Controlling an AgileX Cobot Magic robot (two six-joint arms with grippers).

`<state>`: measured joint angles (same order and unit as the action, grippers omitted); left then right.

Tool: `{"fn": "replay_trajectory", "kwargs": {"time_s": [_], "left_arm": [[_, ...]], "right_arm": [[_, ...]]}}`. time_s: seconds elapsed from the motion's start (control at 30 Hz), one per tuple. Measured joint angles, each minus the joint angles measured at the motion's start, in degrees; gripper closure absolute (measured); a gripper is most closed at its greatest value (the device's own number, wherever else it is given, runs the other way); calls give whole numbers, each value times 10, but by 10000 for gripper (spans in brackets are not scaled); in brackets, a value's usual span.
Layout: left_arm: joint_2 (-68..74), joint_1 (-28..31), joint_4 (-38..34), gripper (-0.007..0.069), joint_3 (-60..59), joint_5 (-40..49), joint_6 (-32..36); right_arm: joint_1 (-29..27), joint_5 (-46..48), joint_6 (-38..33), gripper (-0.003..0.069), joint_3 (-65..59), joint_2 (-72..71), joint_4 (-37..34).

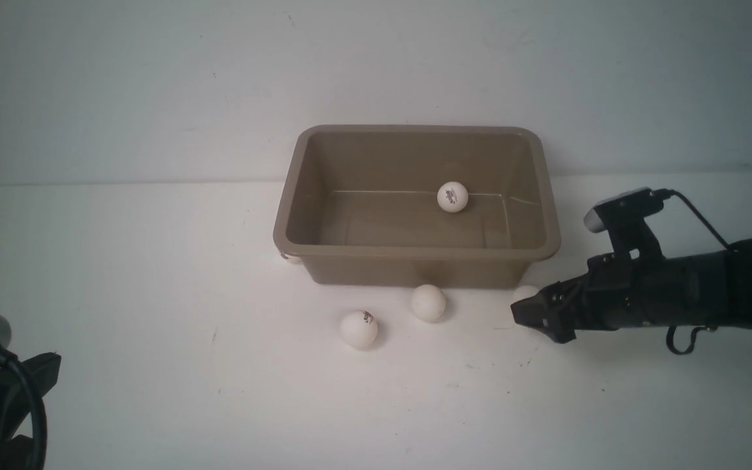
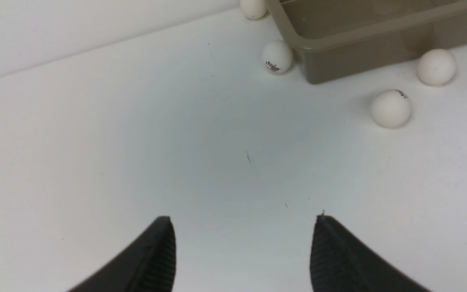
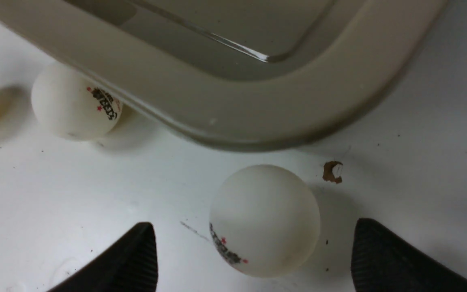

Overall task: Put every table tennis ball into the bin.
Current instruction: Use the right arm to clamp the table tennis ball closest to it

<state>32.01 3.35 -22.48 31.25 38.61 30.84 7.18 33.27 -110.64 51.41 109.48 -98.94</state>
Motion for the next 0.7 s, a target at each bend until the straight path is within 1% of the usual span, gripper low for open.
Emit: {"fn": "replay_trajectory", "kwargs": {"time_s": [0.27,0.37,0.4,0.43,0.47,0.5,0.53,0.57,0.63,0.7], "left_arm": [[0,0,0,220,0,0,0],[0,0,0,220,0,0,0],[0,0,0,220,0,0,0],[0,0,0,220,0,0,0],[0,0,0,220,0,0,0],[0,0,0,220,0,0,0],[0,0,0,220,0,0,0],[0,0,0,220,0,0,0],[0,0,0,220,0,0,0],[0,0,0,220,0,0,0]], "right_arm": [[17,7,-2,82,20,25,-1],[27,4,-2,108,24,38,-1],[27,0,-2,130,25,38,-1],[28,-2,-2,134,25,39,-1],[28,-12,-2,190,25,38,-1],[28,-18,-2,226,25,38,-2],[28,-21,-2,236,25,38,-3],[28,-26,-4,321,25,38,-4],[28,-26,-9,330,25,38,-5],[28,-26,-22,319,25,38,-5]]}}
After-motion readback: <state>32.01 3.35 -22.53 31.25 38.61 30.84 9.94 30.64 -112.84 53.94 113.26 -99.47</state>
